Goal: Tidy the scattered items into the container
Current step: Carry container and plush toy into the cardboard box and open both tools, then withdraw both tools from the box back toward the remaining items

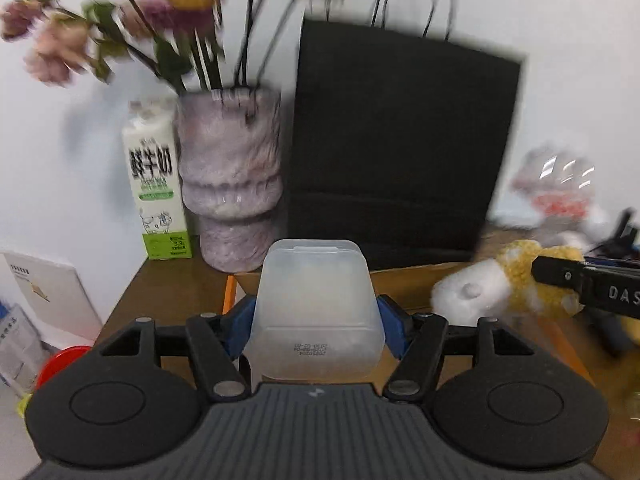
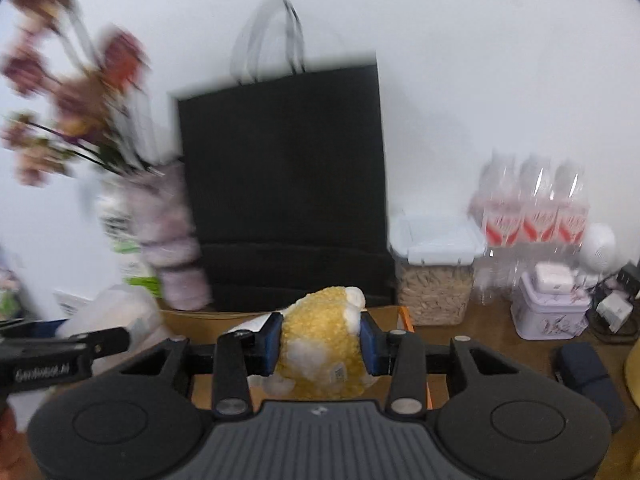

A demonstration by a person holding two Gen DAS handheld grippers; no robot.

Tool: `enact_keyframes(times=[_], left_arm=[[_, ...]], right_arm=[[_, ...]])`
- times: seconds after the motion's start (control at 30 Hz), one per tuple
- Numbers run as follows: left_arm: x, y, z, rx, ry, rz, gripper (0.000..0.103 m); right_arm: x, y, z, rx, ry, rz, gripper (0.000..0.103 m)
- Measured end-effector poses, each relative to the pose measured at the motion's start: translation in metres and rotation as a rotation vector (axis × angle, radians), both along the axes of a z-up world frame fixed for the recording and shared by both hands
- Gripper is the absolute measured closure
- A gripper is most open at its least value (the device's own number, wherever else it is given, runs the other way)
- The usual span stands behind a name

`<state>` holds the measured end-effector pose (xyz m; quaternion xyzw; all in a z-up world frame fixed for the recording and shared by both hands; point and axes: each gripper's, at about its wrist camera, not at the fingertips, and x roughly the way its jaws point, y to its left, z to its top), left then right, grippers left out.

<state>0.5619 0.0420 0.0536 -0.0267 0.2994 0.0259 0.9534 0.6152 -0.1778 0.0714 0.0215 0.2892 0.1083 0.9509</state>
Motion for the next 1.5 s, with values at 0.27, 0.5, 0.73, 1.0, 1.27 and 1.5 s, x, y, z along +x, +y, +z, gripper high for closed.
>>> enact_keyframes(times=[0.27, 0.5, 0.73, 1.0, 1.27, 1.5], left_arm=[[0.051, 0.009, -0.07, 0.138, 0.165, 0.025, 0.037], [0.048, 0.001, -0.075, 0.16, 0.223, -0.072, 0.036], [0.027, 0.008, -0.061, 0.109, 0.215, -0.111, 0.027], [-0.009, 0.017, 0.004, 0.094, 0.197, -0.034, 0.024], [-0.088, 0.02, 0.043, 0.105, 0.158, -0.026, 0.021], [-0.191, 0.024, 0.049, 0.095, 0.055, -0.075, 0.016]], right_arm=[[0.073, 0.011, -0.069, -0.141, 0.115, -0.076, 0.062], [0.057, 0.006, -0.08, -0.156, 0.234, -0.116, 0.045], [0.026, 0.003, -0.073, -0.13, 0.286, -0.105, 0.031], [-0.027, -0.002, -0.008, -0.12, 0.205, -0.057, 0.018], [-0.095, -0.016, 0.028, -0.085, 0.15, -0.02, 0.016], [-0.187, -0.037, 0.016, -0.055, 0.07, -0.001, 0.012]])
